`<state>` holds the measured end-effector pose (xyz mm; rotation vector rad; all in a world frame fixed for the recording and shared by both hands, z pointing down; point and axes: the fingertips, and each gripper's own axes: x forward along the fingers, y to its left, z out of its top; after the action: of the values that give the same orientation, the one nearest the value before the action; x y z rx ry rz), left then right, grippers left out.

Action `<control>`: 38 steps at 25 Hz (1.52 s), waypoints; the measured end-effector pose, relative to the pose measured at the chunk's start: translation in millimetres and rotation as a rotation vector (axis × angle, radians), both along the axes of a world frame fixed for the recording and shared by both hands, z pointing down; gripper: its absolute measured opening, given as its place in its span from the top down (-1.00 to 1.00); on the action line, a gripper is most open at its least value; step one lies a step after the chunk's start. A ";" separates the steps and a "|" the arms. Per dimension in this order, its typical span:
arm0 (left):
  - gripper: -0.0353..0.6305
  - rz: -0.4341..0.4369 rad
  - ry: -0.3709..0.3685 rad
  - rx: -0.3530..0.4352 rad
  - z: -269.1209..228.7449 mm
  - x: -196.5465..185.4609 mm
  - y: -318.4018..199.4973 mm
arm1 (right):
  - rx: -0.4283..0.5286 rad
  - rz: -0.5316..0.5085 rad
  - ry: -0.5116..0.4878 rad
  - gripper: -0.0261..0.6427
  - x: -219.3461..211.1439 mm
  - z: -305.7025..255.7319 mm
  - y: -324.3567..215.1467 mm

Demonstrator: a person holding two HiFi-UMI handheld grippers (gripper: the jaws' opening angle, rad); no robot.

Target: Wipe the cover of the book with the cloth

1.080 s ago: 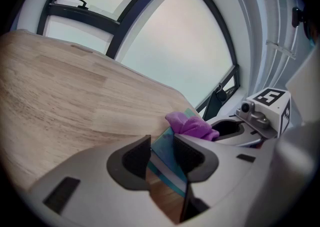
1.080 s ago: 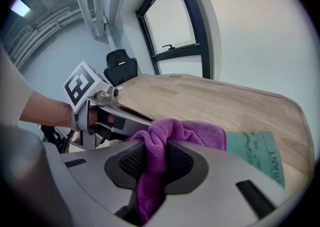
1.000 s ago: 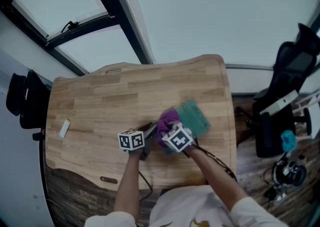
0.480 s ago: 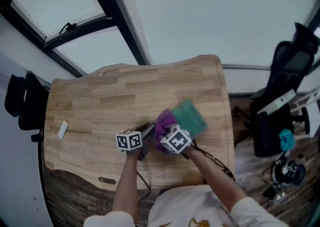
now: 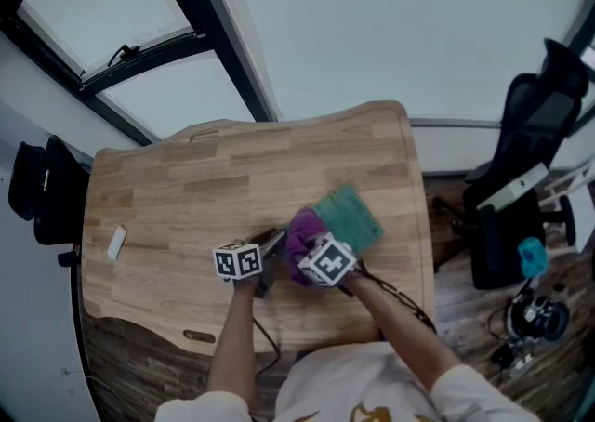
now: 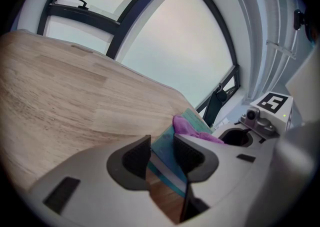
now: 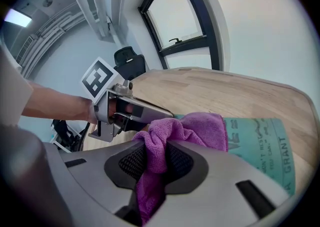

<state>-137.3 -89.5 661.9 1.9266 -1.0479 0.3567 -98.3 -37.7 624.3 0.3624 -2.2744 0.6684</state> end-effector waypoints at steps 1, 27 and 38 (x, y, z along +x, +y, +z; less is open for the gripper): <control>0.46 0.000 0.001 0.000 0.1 -0.2 0.1 | -0.001 -0.005 -0.001 0.69 0.5 0.0 0.7; 0.46 -0.003 0.001 0.000 -1.7 -1.9 -1.6 | -0.033 -0.040 0.043 0.69 35.3 12.9 -18.9; 0.46 -0.002 0.005 0.005 -2.0 -0.8 -2.4 | 0.020 0.074 0.074 0.69 60.3 13.9 -45.7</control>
<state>-138.2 -91.9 659.9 1.9299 -1.0480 0.3479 -38.0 -83.4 638.3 0.4752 -2.2082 0.6589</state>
